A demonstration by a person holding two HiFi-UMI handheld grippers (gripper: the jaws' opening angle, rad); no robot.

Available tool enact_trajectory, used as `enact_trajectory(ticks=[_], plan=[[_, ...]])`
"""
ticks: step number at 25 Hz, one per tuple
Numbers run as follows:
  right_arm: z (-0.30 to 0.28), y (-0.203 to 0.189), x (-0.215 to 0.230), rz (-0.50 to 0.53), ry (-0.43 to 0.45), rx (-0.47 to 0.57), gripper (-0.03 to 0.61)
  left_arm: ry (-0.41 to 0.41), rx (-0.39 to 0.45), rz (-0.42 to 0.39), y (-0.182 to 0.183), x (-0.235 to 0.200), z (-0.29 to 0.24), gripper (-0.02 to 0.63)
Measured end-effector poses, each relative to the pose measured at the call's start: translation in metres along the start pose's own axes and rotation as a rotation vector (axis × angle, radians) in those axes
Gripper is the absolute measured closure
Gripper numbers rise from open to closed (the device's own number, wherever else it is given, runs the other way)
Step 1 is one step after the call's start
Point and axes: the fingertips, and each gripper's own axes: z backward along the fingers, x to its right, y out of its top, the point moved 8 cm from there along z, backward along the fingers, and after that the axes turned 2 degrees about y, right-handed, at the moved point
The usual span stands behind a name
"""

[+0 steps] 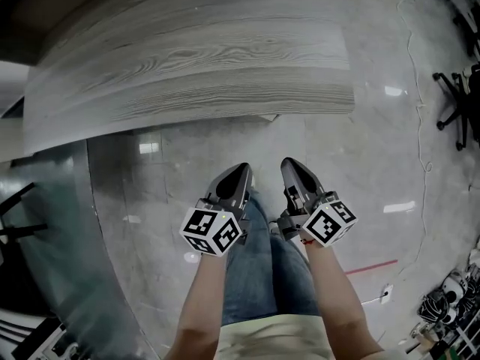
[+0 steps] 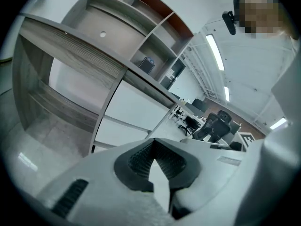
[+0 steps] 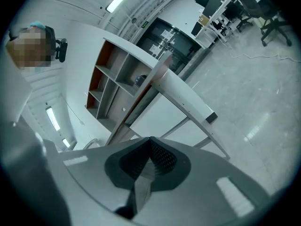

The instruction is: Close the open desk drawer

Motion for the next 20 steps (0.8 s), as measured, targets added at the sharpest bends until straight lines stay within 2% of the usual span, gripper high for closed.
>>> enact_trajectory(ticks=[8, 13, 20], plan=[[0.047, 0.006, -0.035, 0.087, -0.017, -0.049, 0.578, 0.037, 0.017, -0.026, -0.008, 0.047, 0.038, 0.617], [0.078, 0.018, -0.065, 0.136, -0.021, -0.071, 0.578, 0.063, 0.032, -0.051, 0.001, 0.082, 0.068, 0.617], [0.129, 0.038, -0.112, 0.194, -0.016, -0.096, 0.578, 0.077, 0.039, -0.046, 0.010, 0.137, 0.113, 0.617]])
